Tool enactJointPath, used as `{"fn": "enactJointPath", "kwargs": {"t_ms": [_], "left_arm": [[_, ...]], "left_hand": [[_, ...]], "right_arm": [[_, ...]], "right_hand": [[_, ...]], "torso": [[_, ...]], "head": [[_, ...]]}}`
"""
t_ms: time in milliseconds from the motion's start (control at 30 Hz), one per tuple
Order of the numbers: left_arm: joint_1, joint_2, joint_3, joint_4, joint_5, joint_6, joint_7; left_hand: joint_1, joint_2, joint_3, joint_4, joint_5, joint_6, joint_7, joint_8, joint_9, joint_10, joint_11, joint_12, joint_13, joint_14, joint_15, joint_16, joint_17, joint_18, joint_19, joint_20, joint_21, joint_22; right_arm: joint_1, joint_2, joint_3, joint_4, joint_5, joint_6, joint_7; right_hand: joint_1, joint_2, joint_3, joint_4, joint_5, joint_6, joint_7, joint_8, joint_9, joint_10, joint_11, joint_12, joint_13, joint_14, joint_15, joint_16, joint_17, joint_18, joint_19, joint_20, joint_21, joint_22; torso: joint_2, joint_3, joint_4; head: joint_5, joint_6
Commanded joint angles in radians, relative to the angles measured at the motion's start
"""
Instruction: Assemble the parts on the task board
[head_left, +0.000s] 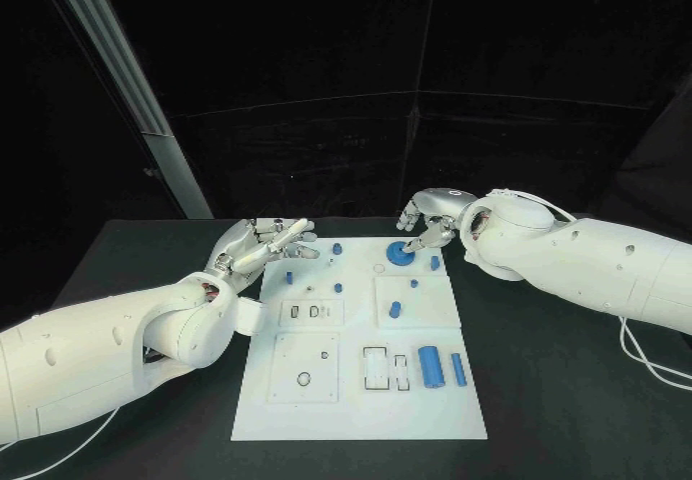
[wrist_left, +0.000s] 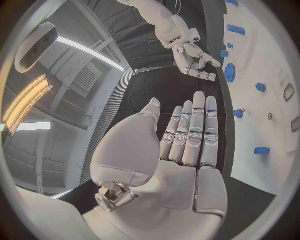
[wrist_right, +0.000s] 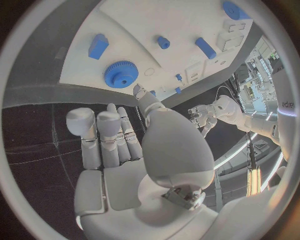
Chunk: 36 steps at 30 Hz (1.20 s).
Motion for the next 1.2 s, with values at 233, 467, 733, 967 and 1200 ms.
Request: {"fn": "enactJointPath", "kwargs": {"t_ms": [233,467,733,967,1200], "left_arm": [[0.001,0.001,0.000,0.001,-0.008,0.019,0.002],[0.001,0.000,0.000,0.000,-0.008,0.021,0.001],[0.001,0.001,0.000,0.001,-0.008,0.022,0.001],[0.001,0.000,0.000,0.000,-0.008,0.023,-0.001],[0.001,0.001,0.000,0.000,-0.008,0.023,-0.001]], "left_hand": [[0.000,0.013,0.004,-0.001,0.004,0.004,0.007,-0.006,-0.001,0.002,0.009,-0.006,-0.001,-0.002,0.006,-0.005,0.001,0.014,0.000,0.005,-0.005,-0.002],[0.001,0.013,0.004,-0.001,0.004,0.004,0.006,-0.006,-0.001,0.002,0.008,-0.007,-0.001,-0.002,0.006,-0.005,0.002,0.014,0.000,0.005,-0.006,-0.002],[0.001,0.013,0.004,-0.001,0.004,0.004,0.006,-0.006,-0.001,0.002,0.008,-0.007,-0.001,-0.002,0.006,-0.005,0.002,0.014,0.000,0.005,-0.006,-0.002],[0.001,0.013,0.004,-0.001,0.004,0.004,0.006,-0.006,-0.001,0.002,0.008,-0.007,-0.001,-0.002,0.006,-0.005,0.002,0.014,0.000,0.005,-0.006,-0.002],[0.001,0.016,0.005,-0.001,0.004,0.004,0.007,-0.007,-0.001,0.002,0.008,-0.008,-0.002,-0.002,0.006,-0.007,0.003,0.014,0.000,0.005,-0.007,-0.003]], "right_arm": [[-0.006,0.024,-0.001,-0.019,-0.072,0.070,-0.025],[-0.015,0.039,-0.002,-0.039,-0.072,0.081,-0.022],[-0.019,0.053,-0.002,-0.057,-0.072,0.075,-0.022],[-0.020,0.058,-0.002,-0.063,-0.072,0.037,-0.023],[-0.020,0.060,-0.002,-0.065,-0.061,0.038,-0.021]], "right_hand": [[0.015,-0.001,-0.016,0.005,-0.006,-0.022,-0.005,-0.003,-0.001,-0.015,0.002,0.010,0.001,-0.009,0.002,-0.008,-0.010,-0.009,-0.014,0.000,-0.001,-0.006],[0.020,0.006,-0.017,0.008,-0.004,-0.029,-0.004,-0.002,-0.001,-0.018,0.002,0.015,0.002,-0.012,0.002,-0.012,-0.018,-0.009,-0.018,0.000,-0.003,-0.012],[0.037,0.025,-0.012,0.007,-0.004,-0.030,0.002,0.002,0.001,-0.002,-0.002,0.039,0.004,-0.014,0.000,-0.012,-0.021,-0.008,-0.020,-0.001,-0.003,-0.012],[0.048,0.048,0.015,0.007,-0.001,-0.037,-0.001,0.000,0.001,0.129,-0.027,0.119,0.026,-0.011,-0.018,-0.006,-0.015,-0.008,-0.018,-0.013,0.003,-0.004],[0.018,0.039,0.013,0.030,-0.047,-0.020,-0.020,0.010,0.005,0.231,-0.049,0.208,0.075,-0.008,-0.037,-0.001,-0.009,-0.010,-0.016,-0.032,0.006,0.001]], "torso": [[-0.001,-0.0005,0.0018],[-0.001,-0.0002,0.0001],[0.000,0.0005,0.0020],[-0.001,0.0004,-0.0003],[-0.001,0.0005,-0.0001]], "head": [[-0.004,-0.002],[-0.001,-0.004],[0.001,-0.006],[0.004,-0.006],[0.004,-0.008]]}}
